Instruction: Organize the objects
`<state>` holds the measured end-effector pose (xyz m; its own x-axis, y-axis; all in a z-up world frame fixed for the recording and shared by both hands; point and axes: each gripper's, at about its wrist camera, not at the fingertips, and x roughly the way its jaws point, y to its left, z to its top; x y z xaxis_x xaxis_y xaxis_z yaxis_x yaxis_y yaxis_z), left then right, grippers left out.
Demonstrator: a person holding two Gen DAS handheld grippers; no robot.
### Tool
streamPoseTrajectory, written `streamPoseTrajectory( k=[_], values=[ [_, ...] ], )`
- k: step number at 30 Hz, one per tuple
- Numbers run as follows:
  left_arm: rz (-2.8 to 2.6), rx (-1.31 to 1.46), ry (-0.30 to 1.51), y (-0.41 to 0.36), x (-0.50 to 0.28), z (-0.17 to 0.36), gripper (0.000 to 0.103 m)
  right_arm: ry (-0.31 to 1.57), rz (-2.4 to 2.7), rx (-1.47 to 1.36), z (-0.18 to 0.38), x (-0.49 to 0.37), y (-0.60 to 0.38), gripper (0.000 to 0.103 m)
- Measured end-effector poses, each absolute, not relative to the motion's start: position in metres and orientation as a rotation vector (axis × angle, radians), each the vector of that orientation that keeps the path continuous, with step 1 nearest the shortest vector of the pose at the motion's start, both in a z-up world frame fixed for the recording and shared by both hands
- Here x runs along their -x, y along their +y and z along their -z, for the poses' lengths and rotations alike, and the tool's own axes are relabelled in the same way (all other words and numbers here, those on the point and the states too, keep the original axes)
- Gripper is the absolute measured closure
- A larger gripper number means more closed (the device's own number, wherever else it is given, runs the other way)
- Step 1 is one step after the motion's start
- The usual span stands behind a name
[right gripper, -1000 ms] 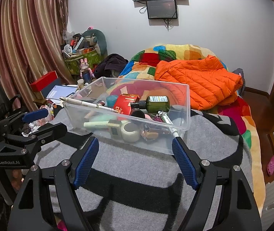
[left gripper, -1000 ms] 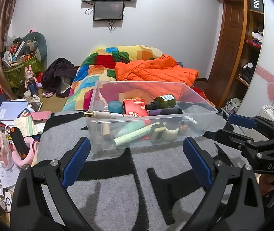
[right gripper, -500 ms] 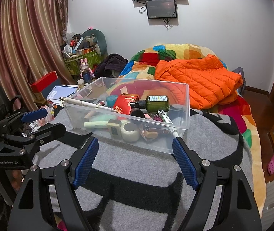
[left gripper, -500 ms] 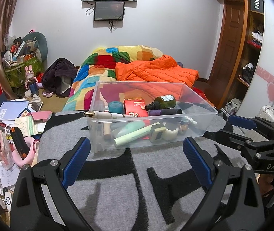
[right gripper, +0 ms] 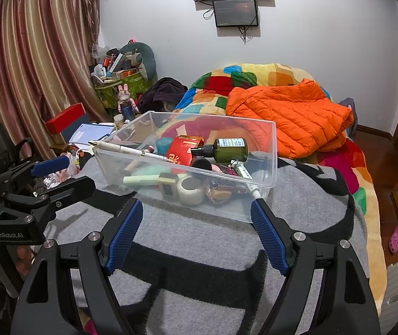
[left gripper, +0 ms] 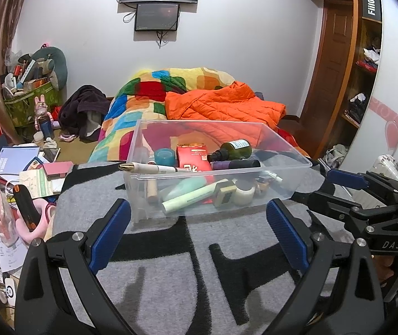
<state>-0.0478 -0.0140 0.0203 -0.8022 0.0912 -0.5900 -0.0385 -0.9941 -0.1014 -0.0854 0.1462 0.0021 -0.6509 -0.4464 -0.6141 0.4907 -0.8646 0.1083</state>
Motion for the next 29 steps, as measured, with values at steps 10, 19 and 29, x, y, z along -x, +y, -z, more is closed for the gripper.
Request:
streamPoseTrajectory(
  k=[10, 19, 29],
  values=[
    [-2.924, 0.960, -0.153, -0.0150, 0.0471, -0.0212, 0.004, 0.066, 2.468, -0.896, -0.0009, 0.0836, 0.1471, 0.024],
    [-2.910, 0.975, -0.170, -0.0150, 0.0485, -0.0207, 0.004, 0.062, 2.467, -0.898, -0.0009, 0.0822, 0.1467, 0.023],
    [-2.913, 0.986, -0.189, -0.0160, 0.0483, -0.0211, 0.003, 0.053, 2.462, -0.910, 0.0002, 0.0821, 0.1465, 0.023]
  ],
)
